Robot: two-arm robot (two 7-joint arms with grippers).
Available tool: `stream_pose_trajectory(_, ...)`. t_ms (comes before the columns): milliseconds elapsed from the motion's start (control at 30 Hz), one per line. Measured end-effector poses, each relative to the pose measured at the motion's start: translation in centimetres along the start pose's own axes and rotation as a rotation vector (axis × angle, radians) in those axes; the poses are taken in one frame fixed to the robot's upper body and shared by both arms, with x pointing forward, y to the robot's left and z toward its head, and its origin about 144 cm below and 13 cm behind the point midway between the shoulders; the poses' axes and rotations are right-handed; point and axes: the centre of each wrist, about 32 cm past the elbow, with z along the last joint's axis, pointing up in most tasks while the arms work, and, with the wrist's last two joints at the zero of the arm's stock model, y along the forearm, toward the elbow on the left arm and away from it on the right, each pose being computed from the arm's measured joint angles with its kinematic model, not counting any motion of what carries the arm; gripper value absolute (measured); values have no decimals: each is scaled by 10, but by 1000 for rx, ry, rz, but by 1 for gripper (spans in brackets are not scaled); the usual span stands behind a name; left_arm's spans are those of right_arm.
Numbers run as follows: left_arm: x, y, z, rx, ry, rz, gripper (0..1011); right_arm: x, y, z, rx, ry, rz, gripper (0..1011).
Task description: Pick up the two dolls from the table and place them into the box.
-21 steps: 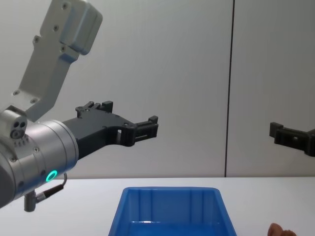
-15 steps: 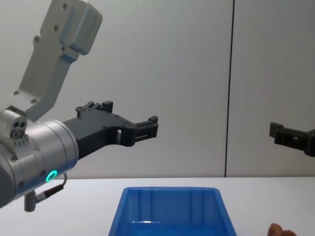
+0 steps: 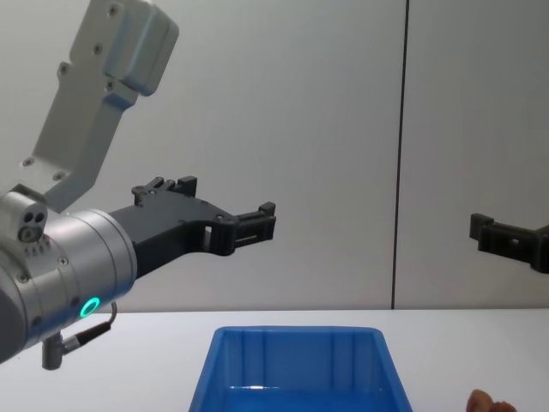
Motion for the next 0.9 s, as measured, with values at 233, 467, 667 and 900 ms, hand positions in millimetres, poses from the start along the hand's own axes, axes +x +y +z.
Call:
stream_pose_trajectory(233,0,0,0,0,0,0,1000,0,0,0,0,0,0,1001)
stream_pose_trajectory(467,0,0,0,0,0,0,1001,0,0,0,0,0,0,1001)
stream_pose_trajectory(667,0,0,0,0,0,0,1001,0,0,0,0,0,0,1001)
stream_pose_trajectory(900,0,0,0,0,0,0,1001,0,0,0,0,0,0,1001)
